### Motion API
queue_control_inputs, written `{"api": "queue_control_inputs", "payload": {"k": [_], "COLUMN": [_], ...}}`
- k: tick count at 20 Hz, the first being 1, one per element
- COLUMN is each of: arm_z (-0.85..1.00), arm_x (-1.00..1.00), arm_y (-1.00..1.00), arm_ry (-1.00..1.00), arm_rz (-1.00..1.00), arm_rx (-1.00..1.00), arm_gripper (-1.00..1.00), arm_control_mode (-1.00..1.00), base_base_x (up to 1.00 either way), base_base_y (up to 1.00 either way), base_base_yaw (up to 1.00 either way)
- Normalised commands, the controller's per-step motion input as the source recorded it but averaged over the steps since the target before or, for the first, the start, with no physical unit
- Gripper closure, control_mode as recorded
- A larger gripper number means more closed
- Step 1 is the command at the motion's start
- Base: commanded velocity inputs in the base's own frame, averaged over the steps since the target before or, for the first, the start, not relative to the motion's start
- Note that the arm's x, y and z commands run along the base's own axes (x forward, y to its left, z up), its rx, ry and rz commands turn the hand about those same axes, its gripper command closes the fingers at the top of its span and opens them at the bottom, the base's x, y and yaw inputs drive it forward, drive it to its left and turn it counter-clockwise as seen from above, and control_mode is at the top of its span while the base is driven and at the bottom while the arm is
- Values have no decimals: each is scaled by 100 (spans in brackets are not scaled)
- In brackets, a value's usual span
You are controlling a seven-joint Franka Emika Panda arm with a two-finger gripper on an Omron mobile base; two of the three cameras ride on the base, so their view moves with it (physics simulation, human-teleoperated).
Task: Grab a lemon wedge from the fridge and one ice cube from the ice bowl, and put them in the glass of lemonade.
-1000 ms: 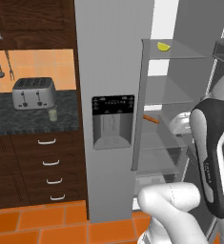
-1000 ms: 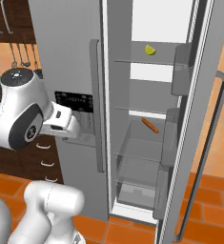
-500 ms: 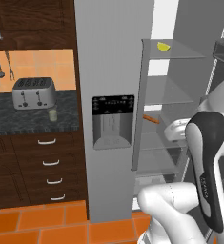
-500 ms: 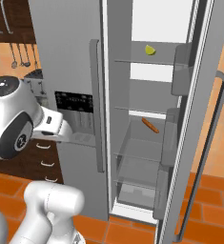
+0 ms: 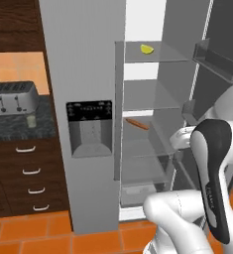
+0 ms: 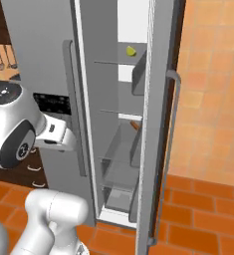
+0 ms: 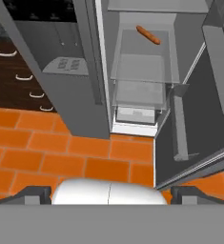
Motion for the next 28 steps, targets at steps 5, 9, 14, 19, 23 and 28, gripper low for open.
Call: {"api": "queue_control_inputs", "payload": {"k": [5, 9, 14, 19, 23, 28], "arm_z": [0, 0, 0, 0, 0, 0], "arm_x": [0, 0, 0, 0, 0, 0], "arm_y": [0, 0, 0, 0, 0, 0], "arm_ry": [0, 0, 0, 0, 0, 0], "arm_rz": [0, 0, 0, 0, 0, 0], "arm_rx": [0, 0, 0, 0, 0, 0], "arm_gripper": [-100, -100, -100, -100, -100, -100], "arm_control_mode": [100, 100, 100, 100, 100, 100], "base_base_x": [57, 53, 71, 71, 28, 36], "base_base_y": [-7, -10, -20, -19, -37, -19], "base_base_yaw": [-19, -22, -3, 0, 0, 0]}}
